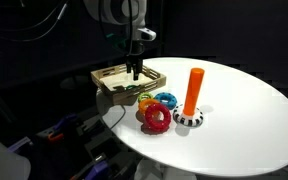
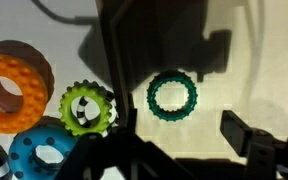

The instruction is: Put the green ring in the box

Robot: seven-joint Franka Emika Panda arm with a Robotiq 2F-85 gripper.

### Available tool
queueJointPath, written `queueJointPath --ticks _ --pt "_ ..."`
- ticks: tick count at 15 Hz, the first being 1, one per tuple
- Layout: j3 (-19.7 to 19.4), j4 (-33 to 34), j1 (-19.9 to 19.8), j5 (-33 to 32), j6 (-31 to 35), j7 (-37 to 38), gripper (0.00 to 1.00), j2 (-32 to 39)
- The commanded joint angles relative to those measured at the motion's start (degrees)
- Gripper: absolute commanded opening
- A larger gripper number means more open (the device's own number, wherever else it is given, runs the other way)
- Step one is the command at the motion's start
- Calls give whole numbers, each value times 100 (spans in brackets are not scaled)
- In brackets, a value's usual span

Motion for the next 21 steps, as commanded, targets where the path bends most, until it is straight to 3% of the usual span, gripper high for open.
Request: queueJointPath --ticks 1,10,17,21 --pt "-161 103 -74 -110 -573 -222 100 -231" --pt "-417 -124 -295 -995 -1624 -295 100 -1224" --pt "-397 -388 -635 -751 -1706 -969 100 -2051" --pt "-335 -306 -721 -832 -1660 -901 100 -1964"
